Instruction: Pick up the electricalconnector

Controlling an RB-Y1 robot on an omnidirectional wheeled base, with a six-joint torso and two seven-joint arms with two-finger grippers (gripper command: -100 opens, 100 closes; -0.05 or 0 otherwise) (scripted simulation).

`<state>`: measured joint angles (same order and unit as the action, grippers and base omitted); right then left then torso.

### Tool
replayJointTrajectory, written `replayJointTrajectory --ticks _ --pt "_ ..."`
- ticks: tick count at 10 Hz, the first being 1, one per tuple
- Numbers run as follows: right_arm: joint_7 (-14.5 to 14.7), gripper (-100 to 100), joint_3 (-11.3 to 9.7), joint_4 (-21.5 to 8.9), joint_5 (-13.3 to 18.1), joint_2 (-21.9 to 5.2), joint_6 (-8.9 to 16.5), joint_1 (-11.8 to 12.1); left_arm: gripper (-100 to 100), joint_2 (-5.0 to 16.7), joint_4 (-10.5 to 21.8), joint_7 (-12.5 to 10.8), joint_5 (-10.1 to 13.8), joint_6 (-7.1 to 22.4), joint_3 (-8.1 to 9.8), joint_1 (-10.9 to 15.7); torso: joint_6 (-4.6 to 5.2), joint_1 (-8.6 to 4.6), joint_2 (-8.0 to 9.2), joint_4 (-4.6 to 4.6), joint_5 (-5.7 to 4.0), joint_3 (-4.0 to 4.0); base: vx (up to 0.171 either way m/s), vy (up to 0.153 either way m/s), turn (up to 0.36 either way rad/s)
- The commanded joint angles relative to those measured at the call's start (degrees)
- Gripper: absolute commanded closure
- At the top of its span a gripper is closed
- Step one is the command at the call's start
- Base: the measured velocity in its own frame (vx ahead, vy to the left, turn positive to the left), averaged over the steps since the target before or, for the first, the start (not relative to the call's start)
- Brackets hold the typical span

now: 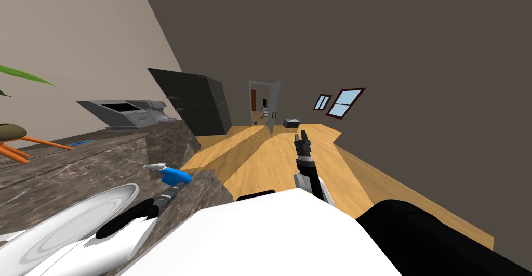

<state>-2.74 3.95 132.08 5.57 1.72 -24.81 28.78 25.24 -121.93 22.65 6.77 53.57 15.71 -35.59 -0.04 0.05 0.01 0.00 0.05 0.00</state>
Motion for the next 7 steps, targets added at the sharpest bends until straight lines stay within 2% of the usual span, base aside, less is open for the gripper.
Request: replayJointTrajectory --ticks 1,2,6,7 --pt "0.00 0 0.00 0.00 0.00 0.00 0.00 0.00 -100 0.00 0.00 0.00 0.00 0.00 0.00 0.00 0.00 0.00 0.00 0.00 0.00 0.00 -0.025 -0.005 -0.026" --pt "0.00 0 0.01 0.00 0.00 0.00 0.00 0.01 100 0.03 0.15 -0.05 0.03 -0.03 0.06 0.08 -0.03 0.05 -0.10 -0.02 0.01 -0.05 -0.006 -0.001 0.014" --pt "0.00 0 0.01 0.00 0.00 0.00 0.00 0.01 100 0.02 0.15 -0.05 0.02 -0.01 0.06 0.05 -0.01 0.07 -0.23 -0.04 0.02 -0.13 0.000 0.000 0.000" --pt "0.00 0 0.01 0.00 0.00 0.00 0.00 0.01 0 0.02 0.15 -0.05 0.02 -0.01 0.06 0.05 -0.02 0.07 -0.24 -0.05 0.02 -0.13 0.000 0.000 0.000"
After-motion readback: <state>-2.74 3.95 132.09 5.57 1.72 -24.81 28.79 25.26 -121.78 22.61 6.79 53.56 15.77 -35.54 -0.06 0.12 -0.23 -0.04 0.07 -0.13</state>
